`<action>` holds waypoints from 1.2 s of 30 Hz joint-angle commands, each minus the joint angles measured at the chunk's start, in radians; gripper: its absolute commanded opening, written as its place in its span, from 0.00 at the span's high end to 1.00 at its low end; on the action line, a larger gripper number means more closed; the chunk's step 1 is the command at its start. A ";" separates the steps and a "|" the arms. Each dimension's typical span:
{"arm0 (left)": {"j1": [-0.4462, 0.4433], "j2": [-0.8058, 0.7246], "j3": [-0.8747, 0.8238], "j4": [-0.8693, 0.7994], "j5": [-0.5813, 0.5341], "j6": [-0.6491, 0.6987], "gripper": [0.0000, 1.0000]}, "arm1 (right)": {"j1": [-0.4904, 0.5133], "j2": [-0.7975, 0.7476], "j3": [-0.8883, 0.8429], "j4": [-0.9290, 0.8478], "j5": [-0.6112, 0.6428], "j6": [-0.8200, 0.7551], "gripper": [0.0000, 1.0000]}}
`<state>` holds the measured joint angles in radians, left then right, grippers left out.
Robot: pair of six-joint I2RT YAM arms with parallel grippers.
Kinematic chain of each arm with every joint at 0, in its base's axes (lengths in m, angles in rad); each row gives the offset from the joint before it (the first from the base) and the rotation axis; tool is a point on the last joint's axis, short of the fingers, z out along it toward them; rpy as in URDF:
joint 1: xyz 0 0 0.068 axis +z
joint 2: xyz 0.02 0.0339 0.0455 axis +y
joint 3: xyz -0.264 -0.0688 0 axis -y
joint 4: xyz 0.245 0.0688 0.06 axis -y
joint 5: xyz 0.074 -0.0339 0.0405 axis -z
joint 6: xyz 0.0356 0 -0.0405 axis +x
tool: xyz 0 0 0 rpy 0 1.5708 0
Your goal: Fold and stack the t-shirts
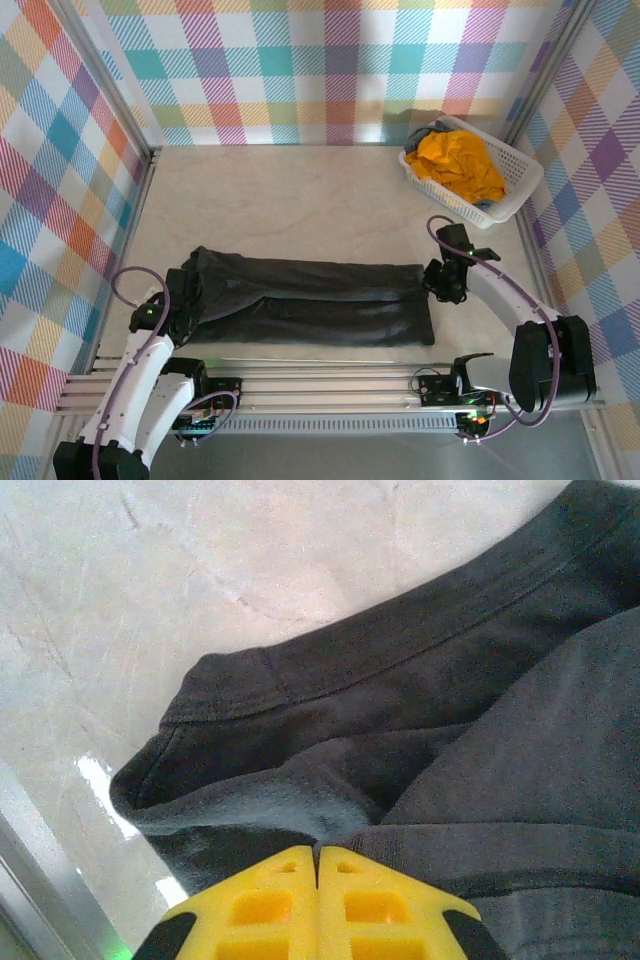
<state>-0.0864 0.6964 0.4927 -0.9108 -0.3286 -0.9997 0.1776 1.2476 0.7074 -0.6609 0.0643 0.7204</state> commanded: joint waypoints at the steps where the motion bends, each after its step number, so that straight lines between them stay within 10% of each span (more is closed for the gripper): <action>1: 0.010 -0.012 -0.006 0.026 0.019 -0.013 0.93 | 0.014 -0.039 0.029 -0.024 0.012 -0.001 0.70; 11: 0.010 -0.004 0.076 -0.001 0.029 0.012 0.92 | 0.138 0.035 0.091 0.034 0.008 0.020 0.75; 22: 0.011 0.006 0.193 -0.012 0.037 0.049 0.61 | 0.142 0.172 0.084 0.044 -0.022 -0.004 0.80; 26: 0.055 0.182 0.277 0.074 0.088 0.165 0.49 | 0.141 0.147 0.053 0.010 -0.014 0.009 0.84; 32: 0.231 0.572 0.387 0.307 0.385 0.317 0.52 | 0.128 0.108 -0.005 -0.031 -0.006 0.016 0.88; 36: 0.238 0.775 0.512 0.352 0.393 0.411 0.59 | 0.121 0.121 -0.021 -0.023 -0.015 0.010 0.89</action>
<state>0.1413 1.4067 0.9298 -0.6411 -0.0093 -0.7059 0.3069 1.3712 0.7006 -0.6537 0.0448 0.7254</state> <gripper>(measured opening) 0.422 0.115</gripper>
